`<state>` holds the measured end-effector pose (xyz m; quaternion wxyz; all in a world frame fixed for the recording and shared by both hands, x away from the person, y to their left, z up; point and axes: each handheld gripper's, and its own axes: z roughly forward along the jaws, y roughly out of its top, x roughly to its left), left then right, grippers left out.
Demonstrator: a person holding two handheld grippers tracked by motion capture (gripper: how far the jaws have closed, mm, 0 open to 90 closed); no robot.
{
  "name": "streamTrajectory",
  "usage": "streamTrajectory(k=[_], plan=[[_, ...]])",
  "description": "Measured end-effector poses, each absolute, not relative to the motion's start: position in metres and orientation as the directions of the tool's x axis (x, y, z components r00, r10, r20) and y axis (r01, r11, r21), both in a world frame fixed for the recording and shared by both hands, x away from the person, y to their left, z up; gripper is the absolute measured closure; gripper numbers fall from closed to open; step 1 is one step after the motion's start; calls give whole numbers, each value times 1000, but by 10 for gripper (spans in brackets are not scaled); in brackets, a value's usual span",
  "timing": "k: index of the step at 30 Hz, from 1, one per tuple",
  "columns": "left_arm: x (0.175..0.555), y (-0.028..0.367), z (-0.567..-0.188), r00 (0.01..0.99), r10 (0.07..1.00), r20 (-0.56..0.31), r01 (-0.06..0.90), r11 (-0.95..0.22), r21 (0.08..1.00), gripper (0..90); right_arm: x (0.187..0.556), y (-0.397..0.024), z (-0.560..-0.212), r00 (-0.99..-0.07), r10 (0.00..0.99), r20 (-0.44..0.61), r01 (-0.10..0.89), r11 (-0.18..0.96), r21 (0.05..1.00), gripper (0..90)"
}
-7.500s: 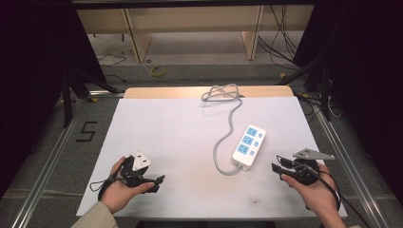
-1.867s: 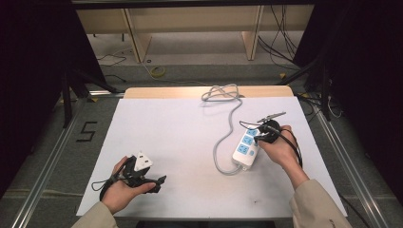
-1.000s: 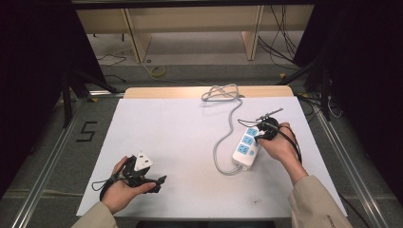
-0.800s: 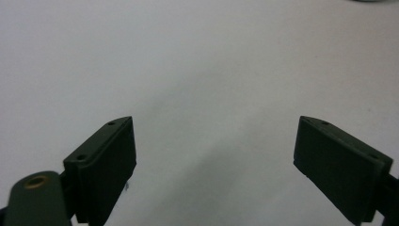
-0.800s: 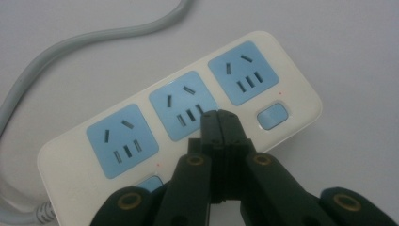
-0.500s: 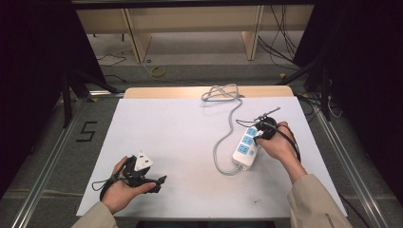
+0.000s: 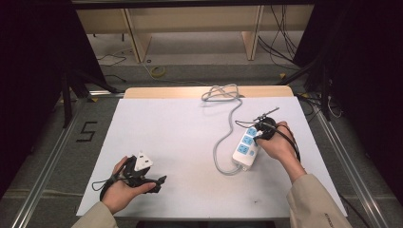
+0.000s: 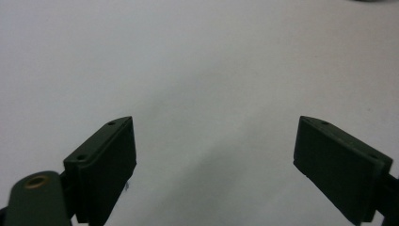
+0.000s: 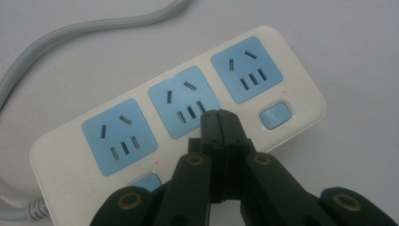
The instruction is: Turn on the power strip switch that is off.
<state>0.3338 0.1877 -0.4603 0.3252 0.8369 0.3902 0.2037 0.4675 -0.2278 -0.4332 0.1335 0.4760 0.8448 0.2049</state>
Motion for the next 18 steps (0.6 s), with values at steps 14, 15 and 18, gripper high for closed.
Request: streamTrajectory(k=[14, 15, 18], plan=[[334, 188, -460, 614, 784, 91, 520, -488, 701, 132, 468, -227, -435, -505, 863, -34, 755, 460, 468, 900], [334, 188, -460, 613, 785, 88, 522, -486, 701, 132, 468, -227, -435, -506, 862, -34, 754, 462, 467, 900], [334, 188, -460, 614, 784, 91, 520, -489, 700, 132, 468, -227, -435, -505, 862, -31, 756, 460, 467, 900]])
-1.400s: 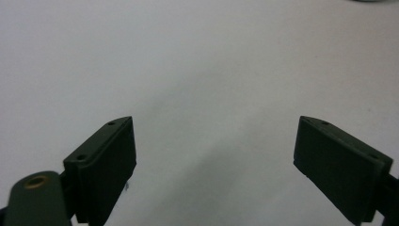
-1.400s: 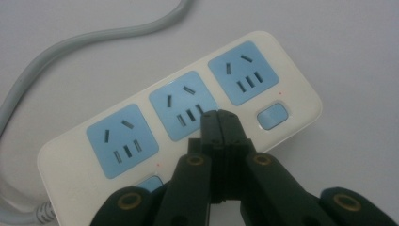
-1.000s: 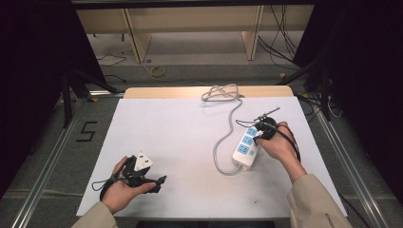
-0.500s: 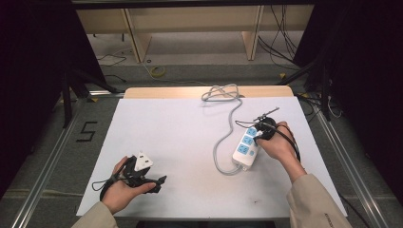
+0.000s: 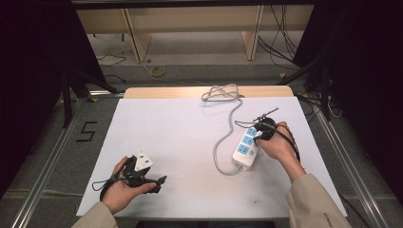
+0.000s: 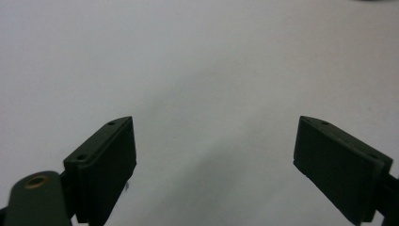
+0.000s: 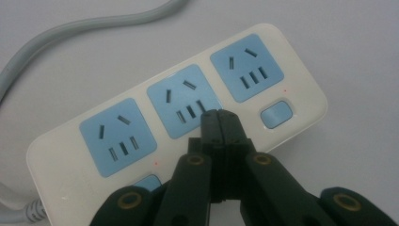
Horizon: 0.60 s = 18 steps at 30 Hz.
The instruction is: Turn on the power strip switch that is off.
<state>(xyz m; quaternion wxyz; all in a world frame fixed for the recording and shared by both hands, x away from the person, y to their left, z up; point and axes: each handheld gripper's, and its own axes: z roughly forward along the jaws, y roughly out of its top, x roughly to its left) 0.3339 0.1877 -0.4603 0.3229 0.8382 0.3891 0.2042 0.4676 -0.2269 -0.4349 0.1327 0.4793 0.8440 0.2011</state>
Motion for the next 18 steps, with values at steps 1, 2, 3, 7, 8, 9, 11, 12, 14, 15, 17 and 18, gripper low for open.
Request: streamTrajectory(k=[1, 2, 3, 7, 8, 9, 11, 12, 14, 15, 17, 18], plan=[[334, 188, -460, 614, 784, 92, 520, -490, 700, 132, 468, -227, -435, -505, 862, -31, 756, 460, 466, 900], [334, 188, -460, 614, 784, 91, 521, -489, 700, 132, 468, -227, -435, -505, 863, -31, 756, 459, 466, 900], [334, 188, -460, 614, 784, 92, 521, -489, 699, 132, 468, -227, -435, -504, 863, -31, 757, 459, 465, 900], [334, 187, -461, 614, 784, 92, 520, -490, 699, 132, 468, -225, -435, -504, 863, -41, 756, 463, 462, 900], [334, 187, -461, 614, 784, 91, 521, -490, 699, 132, 468, -225, -435, -502, 864, -42, 758, 463, 460, 900], [334, 187, -461, 614, 784, 92, 521, -490, 699, 132, 468, -224, -435, -502, 864, -42, 759, 464, 457, 900], [334, 187, -460, 614, 784, 92, 521, -490, 699, 132, 468, -224, -435, -503, 863, -45, 759, 466, 454, 900], [334, 187, -460, 614, 784, 92, 521, -490, 699, 132, 468, -224, -435, -503, 863, -45, 760, 466, 453, 900], [334, 187, -460, 614, 784, 92, 521, -490, 699, 132, 468, -224, -435, -502, 864, -44, 761, 465, 452, 900], [334, 187, -460, 614, 784, 93, 521, -490, 699, 132, 468, -224, -435, -501, 865, -44, 761, 464, 453, 900], [334, 187, -461, 614, 784, 93, 520, -490, 699, 132, 468, -224, -435, -500, 865, -44, 762, 464, 452, 900], [334, 187, -461, 614, 784, 92, 521, -490, 699, 133, 469, -224, -435, -500, 865, -44, 762, 463, 451, 900]])
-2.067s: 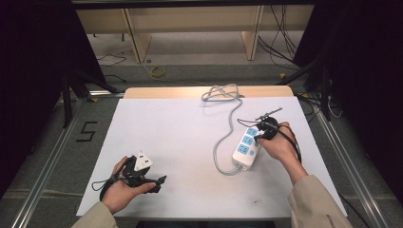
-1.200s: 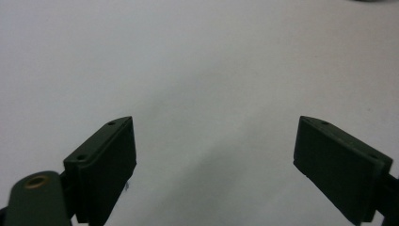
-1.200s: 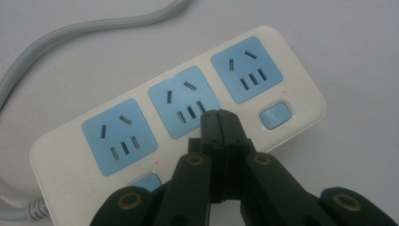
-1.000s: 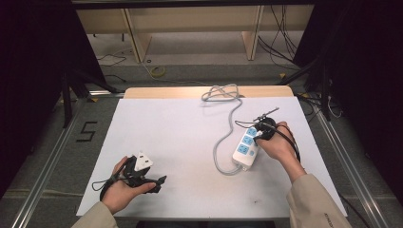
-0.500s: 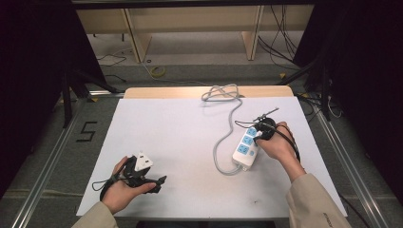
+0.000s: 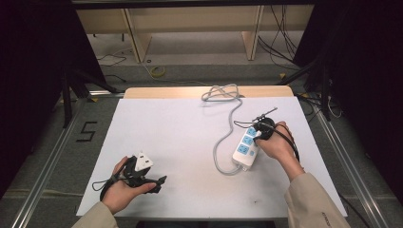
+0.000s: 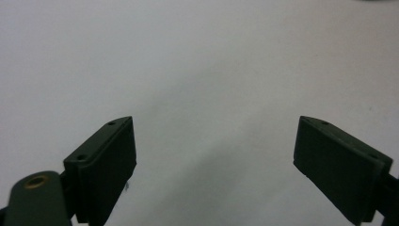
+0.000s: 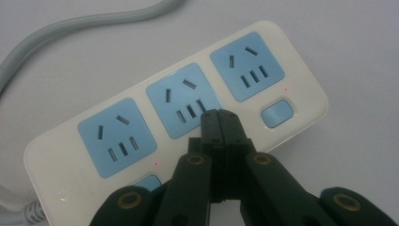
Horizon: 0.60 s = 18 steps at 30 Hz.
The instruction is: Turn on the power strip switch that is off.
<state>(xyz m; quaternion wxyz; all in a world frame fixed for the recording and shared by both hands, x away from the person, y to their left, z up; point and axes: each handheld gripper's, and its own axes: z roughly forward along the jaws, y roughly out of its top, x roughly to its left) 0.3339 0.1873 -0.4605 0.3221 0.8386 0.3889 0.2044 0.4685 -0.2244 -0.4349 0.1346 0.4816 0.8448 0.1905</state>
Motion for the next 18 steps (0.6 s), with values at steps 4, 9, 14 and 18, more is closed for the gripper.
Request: streamTrajectory(k=[4, 9, 14, 18], plan=[[334, 187, -461, 613, 784, 92, 521, -490, 699, 132, 468, -222, -435, -506, 861, -60, 758, 477, 445, 900], [334, 187, -461, 614, 784, 93, 521, -491, 699, 132, 469, -220, -434, -512, 855, -78, 755, 492, 435, 900], [334, 186, -461, 611, 786, 90, 521, -485, 703, 132, 469, -221, -435, -508, 859, -68, 759, 484, 436, 900], [334, 186, -461, 612, 785, 93, 520, -488, 701, 132, 469, -221, -435, -506, 860, -63, 761, 480, 436, 900]])
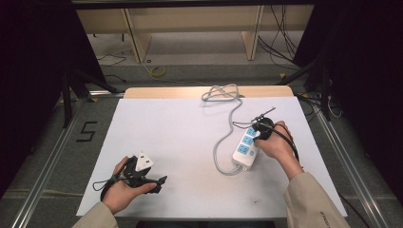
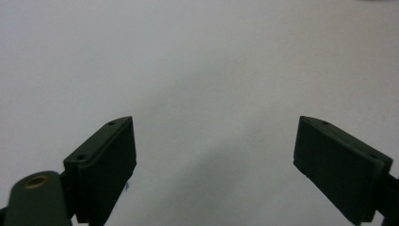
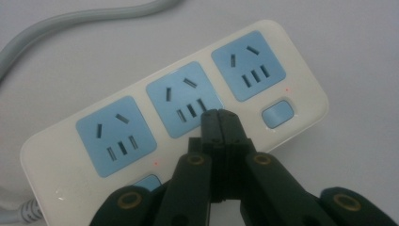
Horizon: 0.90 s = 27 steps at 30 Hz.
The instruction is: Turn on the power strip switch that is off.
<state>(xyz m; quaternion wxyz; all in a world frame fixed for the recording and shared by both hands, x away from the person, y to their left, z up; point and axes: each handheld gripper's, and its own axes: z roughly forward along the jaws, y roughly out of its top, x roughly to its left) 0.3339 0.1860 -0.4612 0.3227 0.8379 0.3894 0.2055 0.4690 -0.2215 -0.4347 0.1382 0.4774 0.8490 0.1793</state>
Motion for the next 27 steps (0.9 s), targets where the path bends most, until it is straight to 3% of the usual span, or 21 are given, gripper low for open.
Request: streamTrajectory(k=[27], plan=[[334, 186, -461, 614, 784, 90, 523, -489, 698, 132, 468, -219, -436, -508, 858, -69, 764, 487, 424, 900]])
